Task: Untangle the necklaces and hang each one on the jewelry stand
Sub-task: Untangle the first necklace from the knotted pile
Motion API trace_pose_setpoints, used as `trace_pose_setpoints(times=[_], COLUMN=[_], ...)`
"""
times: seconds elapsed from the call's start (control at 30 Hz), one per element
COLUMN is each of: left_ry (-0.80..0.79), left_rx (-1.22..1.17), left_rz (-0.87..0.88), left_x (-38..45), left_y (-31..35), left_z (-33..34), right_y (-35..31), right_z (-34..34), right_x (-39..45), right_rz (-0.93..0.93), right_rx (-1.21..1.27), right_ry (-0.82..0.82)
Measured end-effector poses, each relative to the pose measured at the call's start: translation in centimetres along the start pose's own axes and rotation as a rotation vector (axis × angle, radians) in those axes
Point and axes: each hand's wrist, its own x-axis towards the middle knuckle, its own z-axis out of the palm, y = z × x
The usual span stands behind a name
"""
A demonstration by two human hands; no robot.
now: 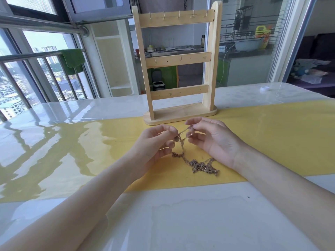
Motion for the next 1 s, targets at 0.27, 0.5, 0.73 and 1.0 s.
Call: trace_pose_setpoints(times=[0.27, 0.5, 0.73, 1.0], left_ry=[0.034, 0.029, -0.010, -0.013], left_rx=[-0.031, -0.237, -0.214, 0.043], left_rz=[-0.009, -0.042, -0.084, -0.061], left_x=[0.1, 0.2, 0.0, -0.3], left_y=[0.2, 0.6, 0.4, 0.1], left_z=[-0.2, -0.5, 0.1, 0.4], right_y=[-0.1, 0.5, 0.1, 0.1], right_z=[-0.2, 0.3, 0.9, 0.9], right_x=[0.1, -0.2, -0.5, -0.5], right_rz=[0.071, 0.039, 0.021, -0.016], right_rx=[0.042, -0.358, -0.324, -0.295], right_ry=[-0.006, -0.028, 0.040, 0.046])
